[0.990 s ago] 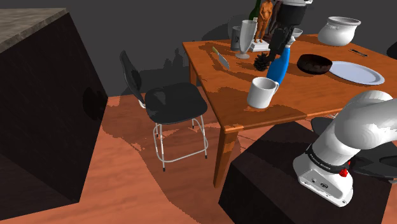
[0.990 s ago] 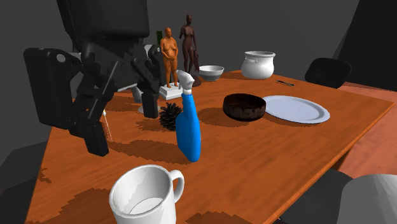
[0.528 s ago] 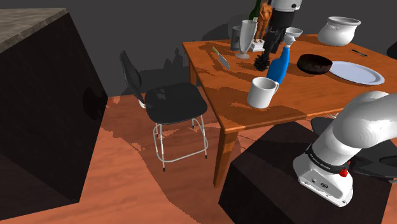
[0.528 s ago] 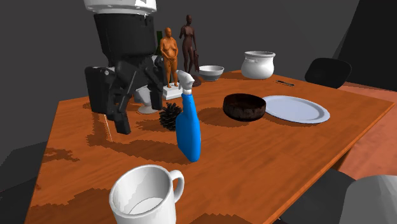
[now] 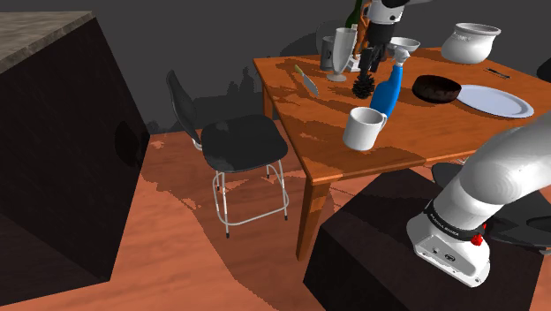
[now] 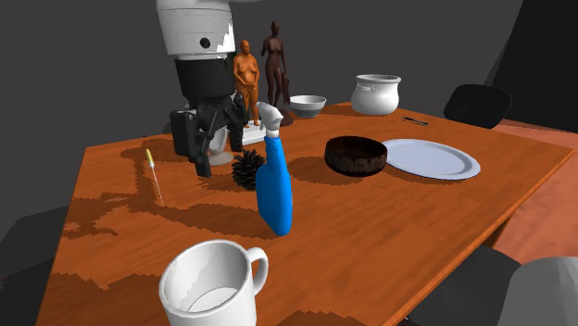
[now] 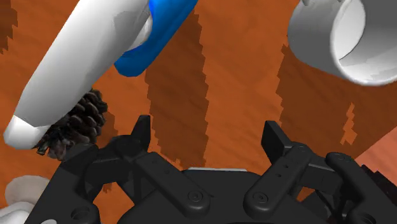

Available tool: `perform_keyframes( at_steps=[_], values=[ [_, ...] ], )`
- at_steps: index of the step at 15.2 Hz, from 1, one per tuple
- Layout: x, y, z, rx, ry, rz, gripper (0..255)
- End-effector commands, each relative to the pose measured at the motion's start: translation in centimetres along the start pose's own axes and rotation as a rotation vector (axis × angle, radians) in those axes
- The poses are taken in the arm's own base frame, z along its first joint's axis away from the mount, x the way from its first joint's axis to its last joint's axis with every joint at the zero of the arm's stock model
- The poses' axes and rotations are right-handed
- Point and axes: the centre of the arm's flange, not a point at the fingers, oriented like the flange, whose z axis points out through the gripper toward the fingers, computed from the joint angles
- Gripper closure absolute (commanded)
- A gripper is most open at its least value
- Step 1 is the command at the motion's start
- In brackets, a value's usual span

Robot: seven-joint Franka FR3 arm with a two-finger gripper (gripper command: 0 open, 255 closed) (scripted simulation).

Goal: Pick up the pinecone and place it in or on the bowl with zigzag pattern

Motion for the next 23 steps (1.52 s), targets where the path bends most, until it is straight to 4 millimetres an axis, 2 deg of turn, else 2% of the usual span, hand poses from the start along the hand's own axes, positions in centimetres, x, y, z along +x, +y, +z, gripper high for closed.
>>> perform_keyframes(
  at_steps=[1,14,21,23],
  values=[
    [1.6,2.1,0.8,-0.011,-0.002,0.001,0],
    [9.4,15.3,5.2,-0.076,-0.015,0.009,0],
    [9.3,15.6,8.9,-0.076,-0.015,0.009,0],
    [9.3,15.6,9.2,-0.076,-0.015,0.009,0]
  ],
)
